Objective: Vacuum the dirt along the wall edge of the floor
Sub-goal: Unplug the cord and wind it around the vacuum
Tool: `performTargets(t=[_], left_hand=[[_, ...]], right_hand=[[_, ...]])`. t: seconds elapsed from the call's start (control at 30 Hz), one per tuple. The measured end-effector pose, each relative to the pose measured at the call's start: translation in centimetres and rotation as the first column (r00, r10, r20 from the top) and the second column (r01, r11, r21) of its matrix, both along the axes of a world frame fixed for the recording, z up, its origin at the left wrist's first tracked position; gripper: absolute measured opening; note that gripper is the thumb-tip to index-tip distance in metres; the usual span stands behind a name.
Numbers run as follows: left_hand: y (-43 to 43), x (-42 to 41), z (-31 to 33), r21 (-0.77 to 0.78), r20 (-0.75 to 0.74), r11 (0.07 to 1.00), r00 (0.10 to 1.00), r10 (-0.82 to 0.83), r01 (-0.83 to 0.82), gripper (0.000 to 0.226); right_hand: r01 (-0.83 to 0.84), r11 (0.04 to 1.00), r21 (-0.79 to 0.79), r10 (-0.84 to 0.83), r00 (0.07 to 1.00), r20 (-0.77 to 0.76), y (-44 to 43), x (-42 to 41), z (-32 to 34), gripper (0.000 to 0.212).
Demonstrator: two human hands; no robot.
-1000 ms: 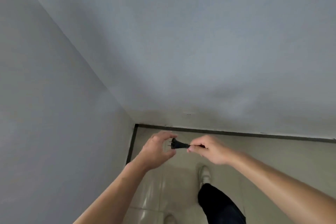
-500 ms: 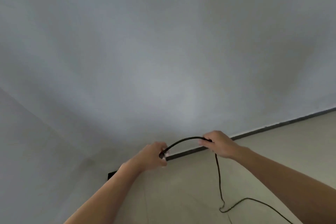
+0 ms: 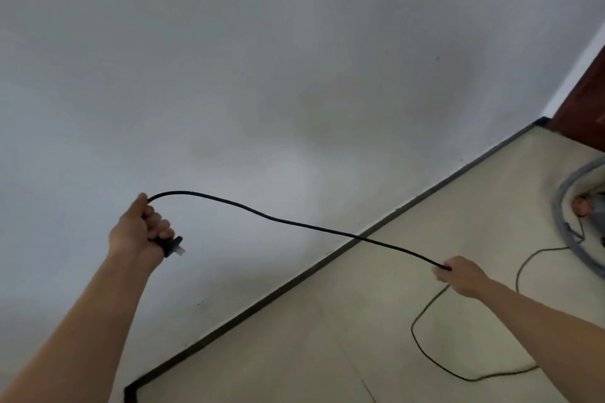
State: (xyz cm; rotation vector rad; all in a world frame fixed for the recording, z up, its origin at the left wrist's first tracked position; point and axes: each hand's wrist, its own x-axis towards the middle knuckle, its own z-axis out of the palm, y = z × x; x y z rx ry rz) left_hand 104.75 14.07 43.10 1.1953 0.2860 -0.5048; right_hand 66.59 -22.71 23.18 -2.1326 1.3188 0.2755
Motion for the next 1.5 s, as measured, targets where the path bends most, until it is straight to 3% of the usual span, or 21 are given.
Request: performTargets(t=[0.1, 0.23, 0.43, 0.57, 0.63, 0.7, 0.83, 0.97, 1.07, 1.13, 1.2, 1.3, 1.37, 1.4, 1.5], left_hand=[[-3.8, -1.1, -1.4, 0.222, 0.106, 0.966, 0.982, -0.159, 0.133, 0.032], [-11.2, -3.5, -4.2, 0.484, 0.167, 0.775, 0.826, -0.538, 0.407, 0.019], [-21.8, -3.6, -7.1, 0.547, 0.154, 0.559, 0.582, -0.799, 0.623, 0.013], [-27.7, -2.9, -8.0, 0.562, 0.072, 0.327, 0.349, -0.934, 0.760, 0.011], [-30.4, -3.2, -8.1, 0.591, 0.018, 0.186, 0.218, -0.976, 0.785, 0.013], [-33.4, -3.0, -8.2, 0.604, 0.005, 0.128, 0.157, -0.988, 0.787, 0.017], [-40.2, -2.5, -7.2, 0.480, 0.050, 0.177, 0.174, -0.983, 0.859, 0.034], [-47.3, -2.1, -4.9, 0.360, 0.072, 0.315, 0.310, -0.948, 0.878, 0.042], [-53.2, -1.2, -3.4, 0.267, 0.121, 0.452, 0.436, -0.892, 0.851, 0.040], [-57.2, -0.8, -2.7, 0.292, 0.180, 0.522, 0.490, -0.853, 0.801, 0.038], [-60.8, -1.4, -2.8, 0.453, 0.272, 0.516, 0.439, -0.856, 0.727, 0.036], [-65.7, -3.4, -4.3, 0.744, 0.351, 0.389, 0.178, -0.919, 0.544, 0.038], [-68.6, -5.0, -5.3, 0.818, 0.360, 0.340, 0.048, -0.932, 0.464, 0.040], [-70.0, -5.7, -5.7, 0.831, 0.368, 0.345, 0.034, -0.929, 0.436, 0.039], [-73.9, -7.3, -6.0, 0.797, 0.401, 0.416, 0.132, -0.907, 0.437, 0.036]], right_hand=[[0.020, 1.000, -0.004, -0.020, 0.999, -0.035, -2.0, -1.1, -0.2, 0.041], [-0.233, 0.971, -0.057, 0.226, 0.969, -0.101, -1.4, 3.4, 2.3, 0.034], [-0.424, 0.900, -0.098, 0.435, 0.879, 0.194, 0.0, 11.5, 7.9, 0.020], [-0.255, 0.952, -0.167, 0.303, 0.850, 0.430, -2.4, 14.9, 10.9, 0.016], [-0.150, 0.972, -0.179, 0.218, 0.859, 0.464, -4.6, 15.6, 11.6, 0.014], [-0.076, 0.985, -0.155, 0.139, 0.880, 0.455, -6.7, 15.1, 11.6, 0.011], [0.108, 0.990, -0.096, -0.070, 0.939, 0.337, -11.2, 11.5, 8.9, 0.020], [0.429, 0.903, 0.015, -0.422, 0.880, 0.220, -16.2, 4.3, 3.9, 0.023], [0.500, 0.866, -0.012, -0.500, 0.866, -0.029, -19.3, -2.5, -0.1, 0.024], [0.582, 0.813, 0.005, -0.578, 0.809, -0.104, -21.2, -7.2, -2.2, 0.029], [0.698, 0.714, 0.048, -0.695, 0.715, -0.070, -23.8, -11.1, -3.8, 0.030], [0.793, 0.600, 0.103, -0.800, 0.593, 0.094, -28.9, -13.1, -3.6, 0.031], [0.728, 0.680, 0.084, -0.731, 0.666, 0.150, -32.7, -12.1, -1.2, 0.033], [0.655, 0.754, 0.043, -0.652, 0.740, 0.165, -34.6, -11.3, 0.4, 0.034], [0.399, 0.912, -0.094, -0.383, 0.911, 0.155, -39.1, -8.9, 5.1, 0.030]])
